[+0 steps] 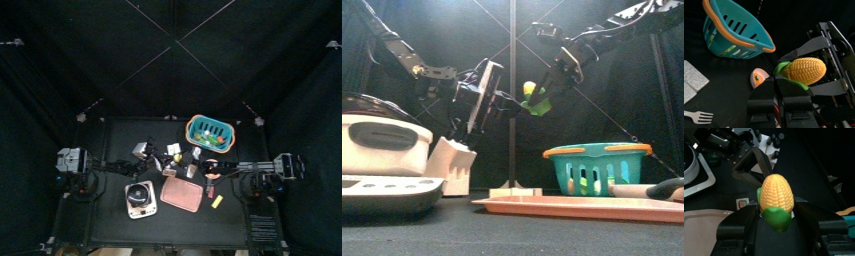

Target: Remove corn husk

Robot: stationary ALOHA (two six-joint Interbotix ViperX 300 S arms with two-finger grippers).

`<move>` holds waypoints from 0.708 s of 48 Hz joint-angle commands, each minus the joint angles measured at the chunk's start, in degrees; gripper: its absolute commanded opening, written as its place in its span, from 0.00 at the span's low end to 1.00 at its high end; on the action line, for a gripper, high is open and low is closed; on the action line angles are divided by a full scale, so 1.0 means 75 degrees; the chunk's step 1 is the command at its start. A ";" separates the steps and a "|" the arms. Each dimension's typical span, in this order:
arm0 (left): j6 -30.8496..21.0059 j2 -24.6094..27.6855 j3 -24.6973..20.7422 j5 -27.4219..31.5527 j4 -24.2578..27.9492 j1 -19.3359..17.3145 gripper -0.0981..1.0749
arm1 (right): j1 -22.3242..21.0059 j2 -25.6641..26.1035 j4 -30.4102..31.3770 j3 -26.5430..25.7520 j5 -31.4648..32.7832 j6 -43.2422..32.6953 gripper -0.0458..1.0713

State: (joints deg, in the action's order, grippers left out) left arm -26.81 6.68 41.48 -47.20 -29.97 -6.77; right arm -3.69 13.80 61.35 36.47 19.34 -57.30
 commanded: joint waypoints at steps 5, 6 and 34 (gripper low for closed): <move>0.0012 -0.0152 0.0176 -0.0035 -0.0047 -0.0340 0.33 | 0.0316 0.0586 -0.0012 0.0000 -0.0047 -0.0012 0.59; 0.0012 -0.0152 0.0188 -0.0035 -0.0047 -0.0340 0.33 | 0.0328 0.0645 0.0000 0.0023 -0.0047 -0.0012 0.59; 0.0012 -0.0340 0.0352 -0.0047 0.0000 -0.0375 0.33 | 0.0340 0.0832 -0.0059 0.0246 -0.0141 -0.0023 0.59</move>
State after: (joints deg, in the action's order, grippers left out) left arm -26.89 5.27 44.82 -47.20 -30.32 -9.49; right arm -1.05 18.54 60.91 38.85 18.54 -57.39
